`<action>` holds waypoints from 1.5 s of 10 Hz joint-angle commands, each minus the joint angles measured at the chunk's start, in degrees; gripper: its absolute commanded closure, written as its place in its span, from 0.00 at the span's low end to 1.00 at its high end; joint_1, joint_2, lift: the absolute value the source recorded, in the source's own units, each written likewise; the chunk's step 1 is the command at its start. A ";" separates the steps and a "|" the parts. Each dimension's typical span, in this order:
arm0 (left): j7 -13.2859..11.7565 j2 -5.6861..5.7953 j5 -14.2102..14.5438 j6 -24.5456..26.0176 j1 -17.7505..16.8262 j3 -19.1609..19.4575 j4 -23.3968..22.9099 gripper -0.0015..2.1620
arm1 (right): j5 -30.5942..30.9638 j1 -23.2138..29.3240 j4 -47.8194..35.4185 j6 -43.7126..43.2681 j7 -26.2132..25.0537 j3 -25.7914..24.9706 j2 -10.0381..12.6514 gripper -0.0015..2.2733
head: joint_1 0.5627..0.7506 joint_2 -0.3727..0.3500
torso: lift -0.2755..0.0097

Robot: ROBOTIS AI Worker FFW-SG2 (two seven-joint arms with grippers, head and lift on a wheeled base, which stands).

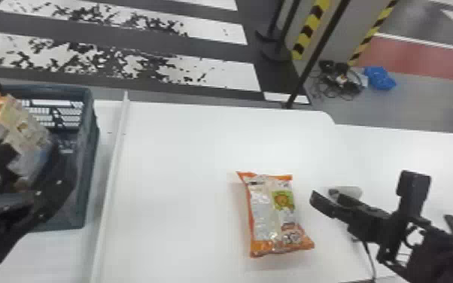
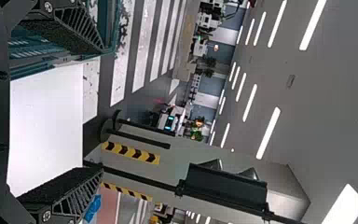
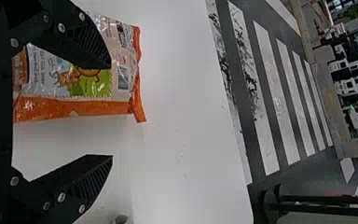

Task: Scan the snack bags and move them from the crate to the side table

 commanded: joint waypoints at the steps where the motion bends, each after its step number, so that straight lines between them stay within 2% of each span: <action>1: 0.13 0.12 -0.17 -0.04 -0.37 -0.64 0.07 0.05 | 1.45 1.09 2.14 -2.78 0.13 -1.24 -1.92 0.03 | 0.70 0.10 | 0.66; 3: 1.71 0.04 -0.34 0.13 -0.81 -0.90 -0.01 0.05 | 4.35 1.62 5.92 -8.75 0.13 -1.24 -3.76 0.03 | 0.70 0.03 | 0.66; 4: 3.03 -0.05 -1.66 0.13 -0.90 -1.69 -0.01 0.05 | 5.23 1.53 9.26 -12.45 0.13 -1.24 -5.70 0.03 | 0.70 0.03 | 0.66; 5: 4.35 -0.23 -1.75 0.13 -0.99 -2.49 -0.28 0.05 | 6.02 0.92 13.22 -16.66 0.13 -0.71 -7.37 0.03 | 0.70 0.03 | 0.66; 7: 9.89 -0.32 -4.74 2.07 -1.78 -5.65 -1.77 0.05 | 6.90 -1.19 19.55 -20.53 0.66 0.34 -9.65 0.03 | 0.70 0.03 | 0.66; 8: 11.21 -0.49 -4.83 3.30 -2.31 -6.44 -2.21 0.05 | 6.81 -2.25 22.18 -21.41 1.63 1.05 -10.00 0.03 | 0.70 0.03 | 0.66; 10: 12.53 -0.93 -5.18 5.94 -3.10 -6.97 -2.03 0.05 | 6.90 -4.09 27.11 -23.70 2.77 3.24 -10.18 0.03 | 0.70 0.03 | 0.66; 13: 12.61 -0.67 -5.09 5.94 -3.10 -6.79 -1.60 0.05 | 6.99 -5.41 32.91 -27.39 3.12 7.02 -10.09 0.04 | 0.70 0.03 | 0.66; 14: 12.44 -0.58 -5.00 5.94 -3.10 -6.62 -1.60 0.05 | 7.16 -5.76 33.87 -27.56 3.12 7.72 -10.00 0.09 | 0.70 0.03 | 0.66; 15: 11.91 -0.49 -4.74 5.94 -3.10 -6.53 -1.51 0.05 | 7.25 -6.29 34.49 -27.21 3.12 7.72 -10.00 0.22 | 0.70 0.03 | 0.66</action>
